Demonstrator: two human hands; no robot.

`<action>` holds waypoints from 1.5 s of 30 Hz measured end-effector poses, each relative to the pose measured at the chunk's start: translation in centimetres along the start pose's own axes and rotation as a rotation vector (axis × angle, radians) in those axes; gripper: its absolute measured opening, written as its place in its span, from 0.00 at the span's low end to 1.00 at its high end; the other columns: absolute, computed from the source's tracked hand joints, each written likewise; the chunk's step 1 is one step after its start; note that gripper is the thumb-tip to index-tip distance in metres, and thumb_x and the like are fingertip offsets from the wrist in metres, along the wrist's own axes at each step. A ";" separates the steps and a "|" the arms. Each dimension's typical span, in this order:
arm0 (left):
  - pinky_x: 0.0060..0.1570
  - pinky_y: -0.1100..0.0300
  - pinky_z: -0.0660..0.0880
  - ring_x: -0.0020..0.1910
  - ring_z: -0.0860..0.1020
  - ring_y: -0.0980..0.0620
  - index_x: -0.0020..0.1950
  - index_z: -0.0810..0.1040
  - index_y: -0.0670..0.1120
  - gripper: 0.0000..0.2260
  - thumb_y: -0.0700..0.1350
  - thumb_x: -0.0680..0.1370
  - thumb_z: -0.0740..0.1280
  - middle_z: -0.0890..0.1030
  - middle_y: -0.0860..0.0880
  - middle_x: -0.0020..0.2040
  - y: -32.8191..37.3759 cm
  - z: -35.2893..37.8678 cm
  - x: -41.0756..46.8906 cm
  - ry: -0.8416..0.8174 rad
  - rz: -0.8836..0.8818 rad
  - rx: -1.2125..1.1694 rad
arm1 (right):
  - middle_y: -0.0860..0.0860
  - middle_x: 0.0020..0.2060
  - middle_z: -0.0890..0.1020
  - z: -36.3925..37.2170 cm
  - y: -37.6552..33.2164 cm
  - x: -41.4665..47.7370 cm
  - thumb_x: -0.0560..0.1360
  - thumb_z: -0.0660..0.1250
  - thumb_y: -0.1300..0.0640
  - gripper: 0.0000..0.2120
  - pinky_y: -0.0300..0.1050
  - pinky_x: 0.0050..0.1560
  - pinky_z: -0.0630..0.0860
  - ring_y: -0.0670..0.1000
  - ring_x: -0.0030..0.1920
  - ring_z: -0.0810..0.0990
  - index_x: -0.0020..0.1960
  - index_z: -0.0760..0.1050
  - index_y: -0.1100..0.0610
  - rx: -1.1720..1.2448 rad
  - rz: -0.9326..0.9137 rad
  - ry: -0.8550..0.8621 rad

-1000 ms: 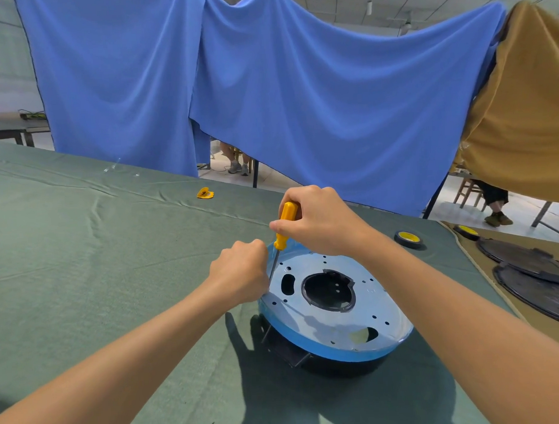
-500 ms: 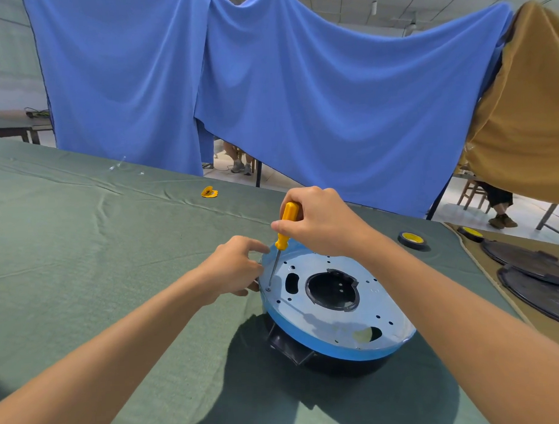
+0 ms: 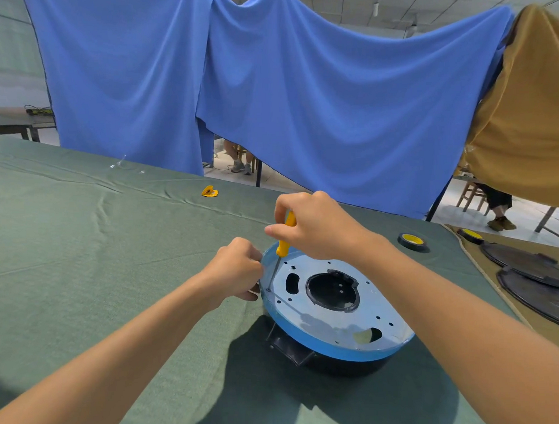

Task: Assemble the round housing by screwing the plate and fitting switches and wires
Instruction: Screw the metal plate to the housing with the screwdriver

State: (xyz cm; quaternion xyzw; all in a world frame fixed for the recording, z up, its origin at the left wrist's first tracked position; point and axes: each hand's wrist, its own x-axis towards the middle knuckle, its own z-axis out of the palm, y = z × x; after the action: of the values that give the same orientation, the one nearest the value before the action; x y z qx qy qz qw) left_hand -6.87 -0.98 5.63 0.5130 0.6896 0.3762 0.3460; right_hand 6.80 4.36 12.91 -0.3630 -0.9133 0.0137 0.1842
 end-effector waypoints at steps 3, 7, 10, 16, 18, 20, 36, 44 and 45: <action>0.32 0.62 0.80 0.42 0.84 0.49 0.52 0.82 0.43 0.14 0.33 0.77 0.58 0.85 0.44 0.45 -0.1 0.0 0.0 0.002 0.004 -0.020 | 0.52 0.42 0.76 0.4 -0.6 0.4 0.77 0.61 0.38 0.16 0.49 0.42 0.70 0.56 0.45 0.74 0.44 0.69 0.51 -0.155 0.028 -0.043; 0.33 0.60 0.80 0.42 0.85 0.47 0.51 0.83 0.43 0.15 0.32 0.77 0.58 0.85 0.43 0.45 -0.3 0.0 0.0 -0.010 0.003 -0.049 | 0.50 0.45 0.73 -1.0 -1.2 1.0 0.77 0.62 0.47 0.13 0.46 0.37 0.67 0.50 0.44 0.73 0.57 0.67 0.53 -0.085 0.023 -0.301; 0.33 0.60 0.81 0.42 0.85 0.47 0.48 0.83 0.45 0.15 0.33 0.77 0.58 0.85 0.43 0.45 -0.4 0.0 0.0 -0.014 0.007 -0.059 | 0.51 0.44 0.74 -0.9 -1.8 1.2 0.78 0.61 0.50 0.08 0.48 0.37 0.66 0.54 0.45 0.74 0.54 0.67 0.52 -0.185 -0.037 -0.229; 0.34 0.59 0.81 0.42 0.85 0.47 0.47 0.82 0.47 0.15 0.33 0.77 0.58 0.85 0.44 0.45 -0.5 0.1 0.0 -0.011 0.012 -0.055 | 0.51 0.43 0.74 -1.6 -2.3 1.3 0.77 0.64 0.49 0.16 0.46 0.32 0.66 0.52 0.40 0.75 0.59 0.63 0.55 -0.140 0.063 -0.379; 0.33 0.60 0.80 0.42 0.85 0.47 0.50 0.83 0.44 0.15 0.33 0.77 0.58 0.85 0.43 0.45 -0.5 0.1 0.1 -0.013 0.007 -0.058 | 0.53 0.47 0.75 -1.9 -2.3 1.4 0.76 0.63 0.58 0.15 0.45 0.31 0.68 0.52 0.41 0.76 0.60 0.65 0.53 -0.116 0.045 -0.413; 0.33 0.60 0.80 0.42 0.85 0.47 0.51 0.83 0.44 0.14 0.33 0.77 0.59 0.85 0.43 0.45 -0.5 0.1 0.2 -0.018 0.005 -0.066 | 0.53 0.49 0.75 -1.6 -2.4 1.5 0.76 0.64 0.60 0.09 0.46 0.35 0.69 0.55 0.46 0.76 0.55 0.70 0.53 -0.166 -0.008 -0.313; 0.41 0.55 0.83 0.50 0.83 0.45 0.52 0.83 0.49 0.10 0.42 0.77 0.63 0.85 0.47 0.50 -1.8 0.7 0.3 -0.153 -0.129 -0.145 | 0.50 0.34 0.80 -2.8 -3.7 1.2 0.74 0.67 0.64 0.06 0.36 0.25 0.71 0.48 0.33 0.80 0.50 0.77 0.57 -0.216 -0.074 -0.353; 0.38 0.59 0.80 0.49 0.82 0.49 0.54 0.82 0.51 0.10 0.43 0.77 0.63 0.85 0.50 0.49 -1.8 1.1 0.4 -0.120 -0.113 -0.105 | 0.52 0.33 0.67 -0.8 -2.9 1.2 0.80 0.61 0.49 0.19 0.46 0.32 0.64 0.58 0.37 0.71 0.34 0.60 0.55 -0.293 0.081 -0.187; 0.38 0.59 0.80 0.48 0.82 0.50 0.54 0.82 0.51 0.10 0.43 0.77 0.64 0.85 0.50 0.49 -1.9 1.1 0.4 -0.119 -0.110 -0.107 | 0.51 0.35 0.68 -1.0 -2.9 1.2 0.79 0.61 0.44 0.19 0.47 0.33 0.64 0.57 0.40 0.71 0.36 0.62 0.55 -0.298 0.099 -0.225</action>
State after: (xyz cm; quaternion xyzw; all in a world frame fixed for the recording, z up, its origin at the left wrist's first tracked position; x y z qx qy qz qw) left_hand -6.88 -0.77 3.37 0.4766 0.6738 0.3621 0.4333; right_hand 4.46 2.91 14.66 -0.4267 -0.9012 -0.0723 0.0241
